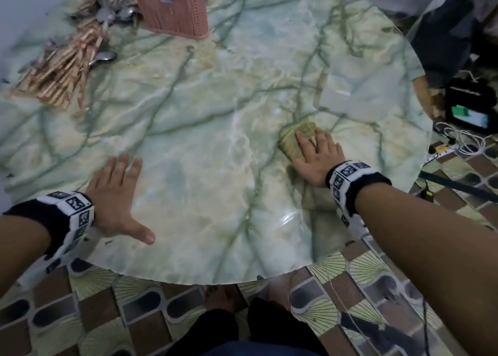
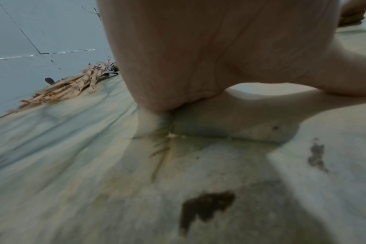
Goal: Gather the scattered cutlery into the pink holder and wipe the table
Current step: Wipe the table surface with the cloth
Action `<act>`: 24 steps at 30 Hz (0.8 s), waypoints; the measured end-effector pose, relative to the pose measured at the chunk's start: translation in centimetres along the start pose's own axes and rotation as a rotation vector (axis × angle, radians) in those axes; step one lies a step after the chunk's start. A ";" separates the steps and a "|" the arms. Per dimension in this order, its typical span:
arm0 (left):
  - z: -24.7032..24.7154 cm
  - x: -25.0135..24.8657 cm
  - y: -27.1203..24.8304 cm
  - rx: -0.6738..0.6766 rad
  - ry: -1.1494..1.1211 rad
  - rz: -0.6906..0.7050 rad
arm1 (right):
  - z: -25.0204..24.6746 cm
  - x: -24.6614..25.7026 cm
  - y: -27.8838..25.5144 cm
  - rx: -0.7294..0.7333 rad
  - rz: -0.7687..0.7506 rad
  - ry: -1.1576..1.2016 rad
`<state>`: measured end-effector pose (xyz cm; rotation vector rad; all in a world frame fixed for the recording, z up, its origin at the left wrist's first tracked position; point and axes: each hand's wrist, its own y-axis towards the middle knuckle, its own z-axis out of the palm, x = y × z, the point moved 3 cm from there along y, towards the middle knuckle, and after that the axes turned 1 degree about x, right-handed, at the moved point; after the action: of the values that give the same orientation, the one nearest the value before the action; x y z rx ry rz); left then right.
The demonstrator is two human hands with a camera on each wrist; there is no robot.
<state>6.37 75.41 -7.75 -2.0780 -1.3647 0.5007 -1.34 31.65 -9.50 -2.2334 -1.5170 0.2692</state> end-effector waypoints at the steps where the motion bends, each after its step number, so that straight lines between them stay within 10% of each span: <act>1: 0.0 0.0 0.0 -0.005 -0.001 0.000 | -0.1 0.4 0.6 -0.012 0.017 0.017; 10: 0.3 0.0 0.6 -0.086 0.037 -0.018 | -0.5 3.2 1.7 0.001 0.011 0.024; 24: -5.9 7.7 4.2 -0.336 0.071 0.181 | -1.8 20.8 8.1 -0.010 -0.153 -0.011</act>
<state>15.91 79.62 -5.97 -2.4818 -1.2962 0.2809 14.14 47.87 -9.91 -2.1121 -1.6881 0.2277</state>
